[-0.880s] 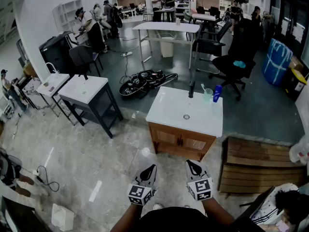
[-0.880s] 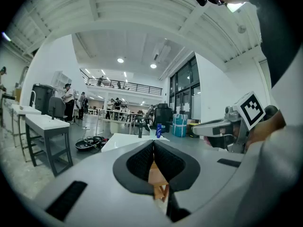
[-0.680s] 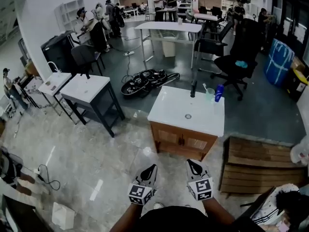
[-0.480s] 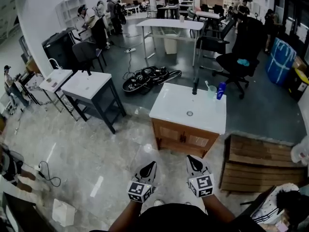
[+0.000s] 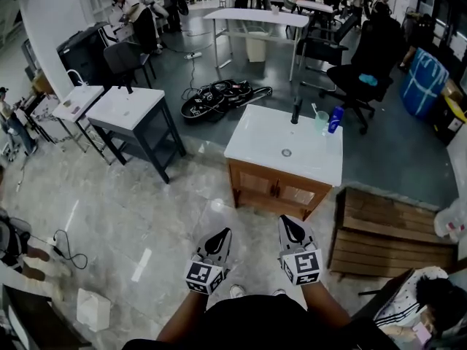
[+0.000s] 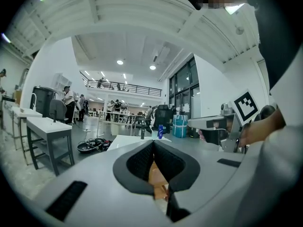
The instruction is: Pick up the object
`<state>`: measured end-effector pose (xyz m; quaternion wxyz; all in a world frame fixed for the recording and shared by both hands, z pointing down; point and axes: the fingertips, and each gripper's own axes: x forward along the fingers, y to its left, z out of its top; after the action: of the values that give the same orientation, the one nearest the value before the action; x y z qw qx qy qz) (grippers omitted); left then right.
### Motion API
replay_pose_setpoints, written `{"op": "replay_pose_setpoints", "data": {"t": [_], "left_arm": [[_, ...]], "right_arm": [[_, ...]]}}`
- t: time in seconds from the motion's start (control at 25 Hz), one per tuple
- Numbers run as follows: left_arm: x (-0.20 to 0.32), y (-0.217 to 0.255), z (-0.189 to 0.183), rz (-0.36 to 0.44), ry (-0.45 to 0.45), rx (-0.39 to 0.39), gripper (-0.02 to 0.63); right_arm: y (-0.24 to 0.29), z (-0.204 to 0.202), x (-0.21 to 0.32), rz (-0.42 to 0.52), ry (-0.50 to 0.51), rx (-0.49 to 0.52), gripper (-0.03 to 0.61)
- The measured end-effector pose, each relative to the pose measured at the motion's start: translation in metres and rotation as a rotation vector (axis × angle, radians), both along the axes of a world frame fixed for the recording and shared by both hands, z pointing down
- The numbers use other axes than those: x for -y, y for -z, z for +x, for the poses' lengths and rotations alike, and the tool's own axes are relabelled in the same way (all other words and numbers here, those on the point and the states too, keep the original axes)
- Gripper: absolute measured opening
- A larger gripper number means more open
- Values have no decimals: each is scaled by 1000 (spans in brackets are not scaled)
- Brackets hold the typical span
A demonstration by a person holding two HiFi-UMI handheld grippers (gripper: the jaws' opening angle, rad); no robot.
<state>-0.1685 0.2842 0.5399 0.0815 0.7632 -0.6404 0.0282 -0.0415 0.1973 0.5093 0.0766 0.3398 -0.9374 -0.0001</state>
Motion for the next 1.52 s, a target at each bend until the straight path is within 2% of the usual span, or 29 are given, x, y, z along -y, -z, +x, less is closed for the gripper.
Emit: {"op": "replay_pose_setpoints", "data": {"t": [0.2,0.64,1.12,1.24,1.52], "left_arm": [[-2,6,-3,25,-18,8,20],[36,6,-5,0,-37,-4,20],[126,11,10,-9,-65,29,20],[154,7,20,-28,-75,28,20],[219,9,52,-15,-90,47,20]], "right_arm": [[-4,0,-5,-1,-28,-1,18],[-8,0,25,-27,-34,1,18],[-7,11,112,-32,-52,33,18],[-10,22,142,-39,-62,37,18],[-17,58,203,-63,-73,57,18]]}}
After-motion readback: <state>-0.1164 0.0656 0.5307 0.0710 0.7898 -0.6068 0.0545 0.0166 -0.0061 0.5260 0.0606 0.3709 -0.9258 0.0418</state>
